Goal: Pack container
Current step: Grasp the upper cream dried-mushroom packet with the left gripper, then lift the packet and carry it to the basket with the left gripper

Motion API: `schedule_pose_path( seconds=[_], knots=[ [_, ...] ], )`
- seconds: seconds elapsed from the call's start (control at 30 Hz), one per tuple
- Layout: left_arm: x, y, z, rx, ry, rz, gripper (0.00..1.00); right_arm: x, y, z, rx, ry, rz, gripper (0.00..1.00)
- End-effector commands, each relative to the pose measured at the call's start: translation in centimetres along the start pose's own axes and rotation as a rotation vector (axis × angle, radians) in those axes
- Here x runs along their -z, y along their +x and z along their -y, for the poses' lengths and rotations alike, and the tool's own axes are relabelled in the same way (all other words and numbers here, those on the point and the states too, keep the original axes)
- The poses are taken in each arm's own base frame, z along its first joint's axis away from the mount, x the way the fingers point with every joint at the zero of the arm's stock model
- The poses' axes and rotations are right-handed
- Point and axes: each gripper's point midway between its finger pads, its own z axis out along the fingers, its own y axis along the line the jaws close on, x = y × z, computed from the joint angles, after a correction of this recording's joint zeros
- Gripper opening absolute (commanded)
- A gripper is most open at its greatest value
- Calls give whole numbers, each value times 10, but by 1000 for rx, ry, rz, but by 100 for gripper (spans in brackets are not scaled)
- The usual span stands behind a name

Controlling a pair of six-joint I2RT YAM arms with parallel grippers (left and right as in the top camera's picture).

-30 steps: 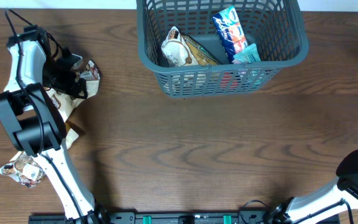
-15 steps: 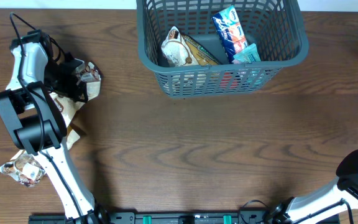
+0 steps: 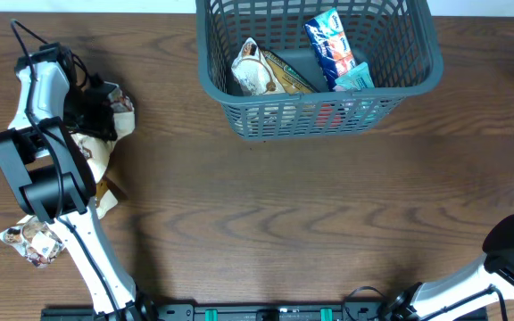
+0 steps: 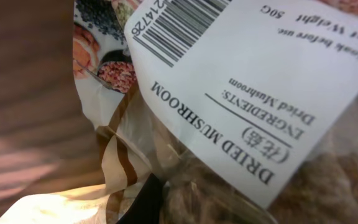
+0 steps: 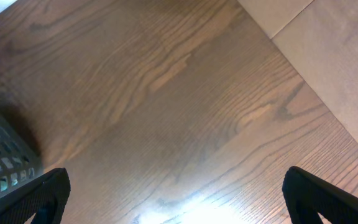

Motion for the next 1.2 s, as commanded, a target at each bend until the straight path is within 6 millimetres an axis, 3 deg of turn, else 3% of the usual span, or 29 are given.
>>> schedule_pose_path(
  seconds=[0.0,0.17,0.3,0.43,0.57,0.8,0.9,1.03,1.17],
  knots=[
    [-20,-2,-6,153,-3,2,6,-2,1,0,11,-6,-6,99],
    [-7,-14,-2,251,-17,36,6,-2,1,-1,11,-13,-7,99],
    [22,-38,23,222,47,144,6,-2,1,-6,11,-40,-6,99],
    [81,-68,52,157,87,330,6,-2,1,-7,10,-50,-7,99],
    [157,-85,76,111,42,518,6,-2,1,-7,11,-50,-8,99],
    [283,-80,128,-18,-49,818,6,-2,1,-7,10,-50,-8,99],
    [328,-72,150,-33,-57,933,6,-2,1,-7,11,-50,-7,99],
    [367,-61,192,-80,-29,1038,6,-2,1,-7,11,-50,-7,99],
    [383,-58,247,-151,50,1085,6,-2,1,-7,10,-50,-7,99]
  ],
)
